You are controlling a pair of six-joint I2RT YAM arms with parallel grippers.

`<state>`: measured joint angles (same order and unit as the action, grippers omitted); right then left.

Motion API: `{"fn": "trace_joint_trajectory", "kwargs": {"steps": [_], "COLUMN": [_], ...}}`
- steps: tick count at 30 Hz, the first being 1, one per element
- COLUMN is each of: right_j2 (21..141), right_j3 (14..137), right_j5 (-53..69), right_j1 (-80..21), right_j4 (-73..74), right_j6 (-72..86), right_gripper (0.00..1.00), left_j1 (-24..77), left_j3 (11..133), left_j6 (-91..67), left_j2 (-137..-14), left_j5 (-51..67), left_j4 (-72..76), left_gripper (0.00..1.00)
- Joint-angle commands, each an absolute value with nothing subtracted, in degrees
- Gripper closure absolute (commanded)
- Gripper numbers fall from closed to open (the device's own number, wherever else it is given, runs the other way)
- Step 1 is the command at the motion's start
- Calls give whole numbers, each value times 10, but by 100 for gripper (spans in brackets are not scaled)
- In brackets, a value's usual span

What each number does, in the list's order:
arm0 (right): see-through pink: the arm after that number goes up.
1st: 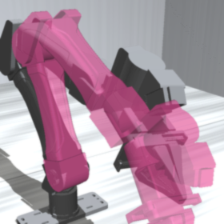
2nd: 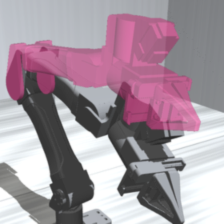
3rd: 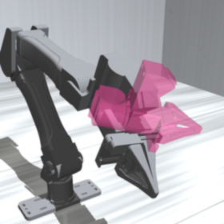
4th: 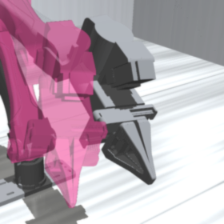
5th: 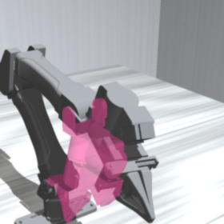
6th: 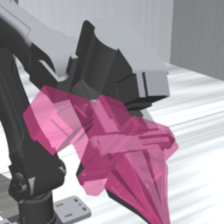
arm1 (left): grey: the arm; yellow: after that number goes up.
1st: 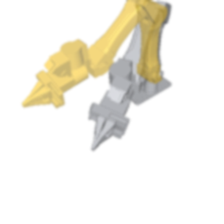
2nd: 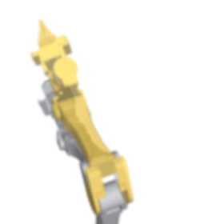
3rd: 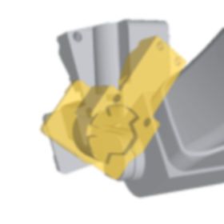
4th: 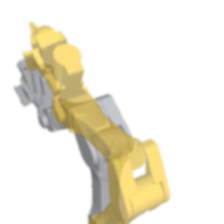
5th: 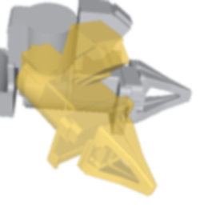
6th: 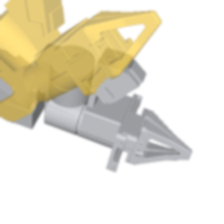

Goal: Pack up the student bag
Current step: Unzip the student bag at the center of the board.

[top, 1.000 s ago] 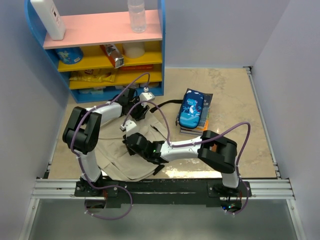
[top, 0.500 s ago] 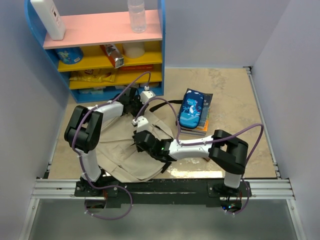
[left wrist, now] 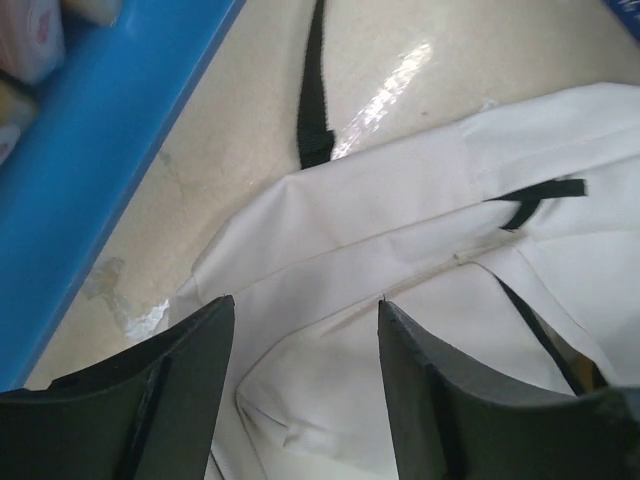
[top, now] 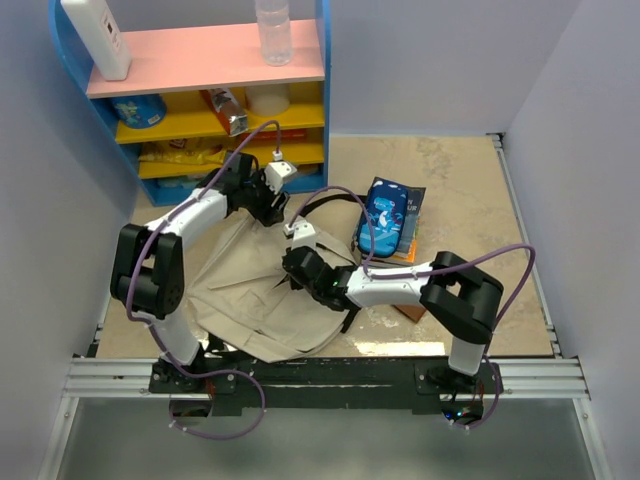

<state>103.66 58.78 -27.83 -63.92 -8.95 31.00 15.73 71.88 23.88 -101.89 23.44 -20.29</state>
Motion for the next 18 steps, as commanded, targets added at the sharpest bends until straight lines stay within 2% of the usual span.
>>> {"fn": "trace_joint_trajectory", "kwargs": {"steps": [1,6,12,18], "right_j2": [1019,994,991,1008], "right_j3": [587,571,569,580], "right_j5": [-308,-294,-264,-255], "right_j1": [-635,-635,-638,-643], "right_j4": [-81,-100,-114,-119], "right_j6": [291,273,265,270], "right_gripper": [100,100,100,100], "left_j1": [173,187,208,228], "left_j3": [730,693,708,700], "left_j6": [265,263,267,280], "left_j2": [-993,-1025,-1088,-1101], "left_j5": [318,330,321,306], "left_j4": [-243,-188,-195,-200], "left_gripper": [36,37,41,44]}}
